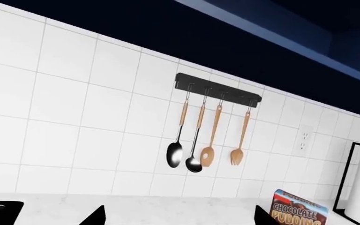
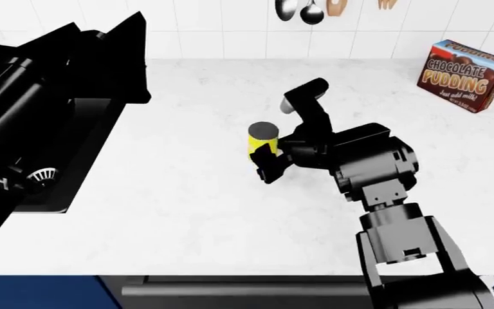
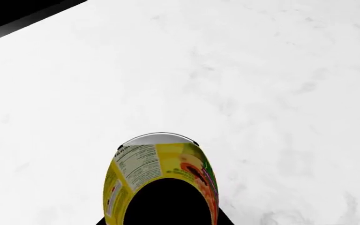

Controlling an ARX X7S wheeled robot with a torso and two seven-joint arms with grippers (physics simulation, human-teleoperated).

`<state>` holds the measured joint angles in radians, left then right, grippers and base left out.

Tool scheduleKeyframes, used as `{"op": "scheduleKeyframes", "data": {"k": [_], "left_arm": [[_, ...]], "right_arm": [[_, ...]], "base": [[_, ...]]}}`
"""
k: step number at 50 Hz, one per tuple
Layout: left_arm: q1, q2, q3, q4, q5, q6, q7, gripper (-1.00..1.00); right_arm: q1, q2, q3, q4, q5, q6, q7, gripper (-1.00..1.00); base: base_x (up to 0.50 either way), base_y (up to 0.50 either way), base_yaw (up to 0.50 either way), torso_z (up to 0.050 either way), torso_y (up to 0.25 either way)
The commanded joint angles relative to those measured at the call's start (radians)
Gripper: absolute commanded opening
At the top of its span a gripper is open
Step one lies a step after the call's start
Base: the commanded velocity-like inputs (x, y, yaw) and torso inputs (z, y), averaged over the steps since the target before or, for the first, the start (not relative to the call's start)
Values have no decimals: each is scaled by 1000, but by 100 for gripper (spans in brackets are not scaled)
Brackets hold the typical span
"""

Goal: Pick the cans from the counter and place them in their designated side in the cabinet.

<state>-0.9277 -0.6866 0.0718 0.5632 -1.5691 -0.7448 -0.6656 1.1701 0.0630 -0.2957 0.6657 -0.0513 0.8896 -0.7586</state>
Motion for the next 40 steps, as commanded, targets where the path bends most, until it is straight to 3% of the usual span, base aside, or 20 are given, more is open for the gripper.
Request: {"op": "scheduleKeyframes", "data": {"k": [1, 28, 30, 33, 34, 40], "left_arm": [[3, -1, -2, 2, -3, 6, 0, 100], [-9, 21, 20, -19, 16, 15, 22, 100], [-12, 24, 23, -22, 19, 15, 25, 100], [-15, 28, 28, -26, 23, 15, 28, 100], [-16, 29, 30, -27, 24, 14, 28, 100], [-14, 32, 34, -24, 23, 15, 25, 100]], "right_arm": [[18, 16, 15, -90, 23, 63, 0, -100], [159, 68, 136, -764, 9, 681, 22, -100], [155, 47, 142, -779, -128, 681, -85, -100], [139, -61, 145, -793, -578, 681, -535, -100], [137, -62, 147, -799, -728, 681, -614, -100], [132, -63, 158, -822, -882, 681, -707, -100]], "base": [[0, 0, 0, 0, 0], [0, 0, 0, 0, 0], [0, 0, 0, 0, 0], [-181, -124, 0, 0, 0], [-184, -125, 0, 0, 0], [-184, -124, 0, 0, 0]]}}
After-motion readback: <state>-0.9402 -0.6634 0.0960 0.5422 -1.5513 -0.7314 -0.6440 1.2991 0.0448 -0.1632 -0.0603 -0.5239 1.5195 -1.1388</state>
